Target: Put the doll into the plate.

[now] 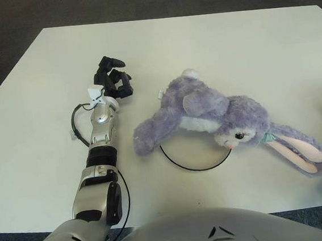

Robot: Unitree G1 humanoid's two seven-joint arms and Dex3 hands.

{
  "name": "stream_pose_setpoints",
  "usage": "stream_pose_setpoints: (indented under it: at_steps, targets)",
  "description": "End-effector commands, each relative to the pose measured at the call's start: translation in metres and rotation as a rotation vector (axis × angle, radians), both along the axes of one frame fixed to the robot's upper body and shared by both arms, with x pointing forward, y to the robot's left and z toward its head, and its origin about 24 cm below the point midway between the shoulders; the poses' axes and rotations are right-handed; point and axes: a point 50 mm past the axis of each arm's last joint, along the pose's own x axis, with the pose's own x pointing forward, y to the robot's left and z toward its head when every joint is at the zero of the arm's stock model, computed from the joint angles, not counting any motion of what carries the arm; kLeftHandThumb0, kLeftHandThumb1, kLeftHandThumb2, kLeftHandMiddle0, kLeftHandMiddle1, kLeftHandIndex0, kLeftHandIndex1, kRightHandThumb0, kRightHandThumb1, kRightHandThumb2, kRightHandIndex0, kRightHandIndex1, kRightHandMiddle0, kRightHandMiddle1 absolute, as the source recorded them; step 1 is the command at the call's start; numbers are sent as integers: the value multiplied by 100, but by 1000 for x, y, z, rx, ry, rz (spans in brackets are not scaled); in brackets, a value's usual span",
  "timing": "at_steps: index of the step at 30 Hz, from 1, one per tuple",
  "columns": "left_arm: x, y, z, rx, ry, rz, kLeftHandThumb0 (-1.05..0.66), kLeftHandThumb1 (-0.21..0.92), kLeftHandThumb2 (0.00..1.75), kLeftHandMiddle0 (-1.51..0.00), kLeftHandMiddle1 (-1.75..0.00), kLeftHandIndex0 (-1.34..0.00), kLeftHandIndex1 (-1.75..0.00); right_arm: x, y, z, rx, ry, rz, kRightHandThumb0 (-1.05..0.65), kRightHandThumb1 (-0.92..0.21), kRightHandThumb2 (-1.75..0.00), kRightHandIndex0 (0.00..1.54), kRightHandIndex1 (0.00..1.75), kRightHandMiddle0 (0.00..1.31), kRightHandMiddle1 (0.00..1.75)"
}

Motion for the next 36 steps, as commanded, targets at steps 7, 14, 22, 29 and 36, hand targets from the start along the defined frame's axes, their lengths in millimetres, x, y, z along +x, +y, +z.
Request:
stream_pose_setpoints:
  at_steps: [7,14,22,29,36]
  targets:
    - [-1,1,-3,-20,14,14,-1,23,142,-56,-175,-55,-175,7,14,-6,13,93,93,-1,8,-175,85,171,74,175]
    - [-2,0,-3,-26,17,17,-1,23,143,-57,-175,-55,-175,21,26,-10,26,91,141,-1,7,-175,84,172,73,175]
    - [-2,-2,-4,-25,14,29,-1,22,143,-57,-175,-55,-175,38,53,-10,62,102,235,-1,6,-175,84,174,72,175]
    - [-2,-4,-4,-28,9,29,-1,22,144,-57,-175,-55,-175,46,68,-10,88,108,297,-1,6,-175,84,174,71,175]
    - [-3,-4,-5,-36,7,22,-1,23,143,-56,-175,-55,-175,55,73,-14,100,120,356,-1,6,-175,85,175,71,175]
